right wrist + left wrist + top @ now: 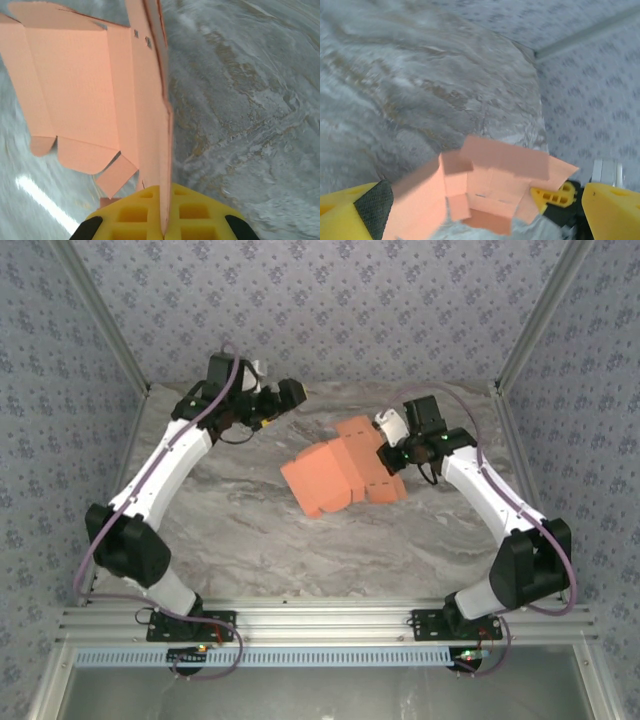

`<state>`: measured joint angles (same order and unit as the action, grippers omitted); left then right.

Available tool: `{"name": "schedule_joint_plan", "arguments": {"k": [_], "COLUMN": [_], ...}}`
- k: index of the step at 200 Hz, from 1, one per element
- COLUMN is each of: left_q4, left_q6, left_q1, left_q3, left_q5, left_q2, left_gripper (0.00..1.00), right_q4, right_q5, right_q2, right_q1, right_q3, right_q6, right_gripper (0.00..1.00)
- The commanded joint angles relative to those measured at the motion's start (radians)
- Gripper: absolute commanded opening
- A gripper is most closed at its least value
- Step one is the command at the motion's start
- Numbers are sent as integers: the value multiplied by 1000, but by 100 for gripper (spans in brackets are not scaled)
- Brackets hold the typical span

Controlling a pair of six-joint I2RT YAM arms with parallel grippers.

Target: Fold the paper box

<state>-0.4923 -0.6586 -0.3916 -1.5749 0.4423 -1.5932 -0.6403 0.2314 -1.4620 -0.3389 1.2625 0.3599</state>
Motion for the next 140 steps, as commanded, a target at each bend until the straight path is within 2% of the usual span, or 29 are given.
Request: {"name": "schedule_joint_plan", "arguments": {"k": [1,20,49,71,86,96,114,140], "left_q4": [159,296,534,555,550,580,699,835], "left_q6": [365,494,557,649,733,751,707,685], "left_q1": [-4,-5,-17,-65,-112,-137,-156,-188], "left_q3": [129,260,432,459,471,490,538,612], "left_q5": [154,256,342,379,413,418,416,323], "left_q2": [20,35,25,1,-12,-17,-35,-62], "left_gripper": [99,99,99,99,99,99,99,99], "right_q4": [-203,-237,-289,-284,-282,-273,-270,-270], "right_q5": [30,-27,-121,-199,-205,-209,-225,-222], "right_q2": [13,0,-34,-47,-55,-60,-76,-108], "right_q1": [-12,-14,-31,-51,-64,-69,-82,-90], "right_q3": [64,87,119,118,123,130,139,150], "right_q6": [364,465,571,605,619,609,599,590], "right_gripper": [0,0,0,0,0,0,0,0]}}
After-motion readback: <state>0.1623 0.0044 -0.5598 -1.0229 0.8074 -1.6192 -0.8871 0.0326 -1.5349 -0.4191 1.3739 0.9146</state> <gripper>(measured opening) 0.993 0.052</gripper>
